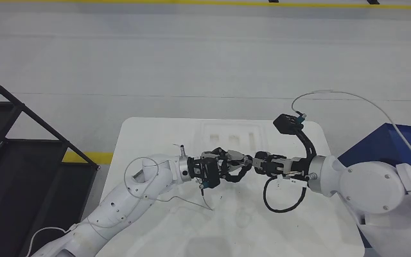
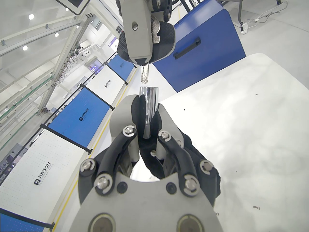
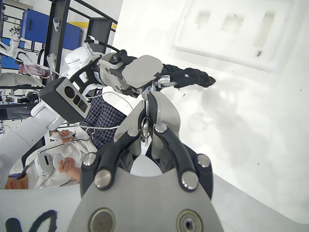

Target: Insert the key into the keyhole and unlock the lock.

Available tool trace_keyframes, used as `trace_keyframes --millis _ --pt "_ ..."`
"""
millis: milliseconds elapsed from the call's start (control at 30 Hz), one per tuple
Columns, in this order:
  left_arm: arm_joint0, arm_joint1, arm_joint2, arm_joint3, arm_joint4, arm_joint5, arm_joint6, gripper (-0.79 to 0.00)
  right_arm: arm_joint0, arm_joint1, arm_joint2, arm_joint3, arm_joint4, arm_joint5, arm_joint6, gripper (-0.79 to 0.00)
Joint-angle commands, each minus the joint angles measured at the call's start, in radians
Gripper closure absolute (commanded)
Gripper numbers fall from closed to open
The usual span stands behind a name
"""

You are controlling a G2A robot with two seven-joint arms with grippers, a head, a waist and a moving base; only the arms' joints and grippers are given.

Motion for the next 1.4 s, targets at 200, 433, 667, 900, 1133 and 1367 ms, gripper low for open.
trace_keyframes --millis 200,433,667,900,1133,1367 --pt "-0.011 -0.011 0.001 0.031 -0.041 -0.04 0.005 0.0 0.009 0.004 -0.016 0.005 -0.014 -0.004 0.02 0.0" --pt "-0.015 -0.018 0.003 0.034 -0.03 -0.046 0.007 0.0 0.023 0.004 -0.03 0.012 -0.012 -0.006 0.02 0.0" --pt "-0.014 -0.023 0.0 0.035 -0.021 -0.052 0.01 0.0 0.028 0.006 -0.037 0.014 -0.014 -0.006 0.017 0.0" --pt "-0.013 -0.027 -0.005 0.036 -0.01 -0.054 0.013 0.0 0.035 0.007 -0.046 0.018 -0.017 -0.002 0.021 0.0" --pt "-0.01 -0.03 -0.01 0.036 0.003 -0.054 0.011 0.0 0.045 0.009 -0.059 0.024 -0.021 0.003 0.035 0.0" --pt "-0.006 -0.033 -0.016 0.033 0.021 -0.051 0.013 0.0 0.058 0.009 -0.073 0.03 -0.025 0.01 0.036 0.0"
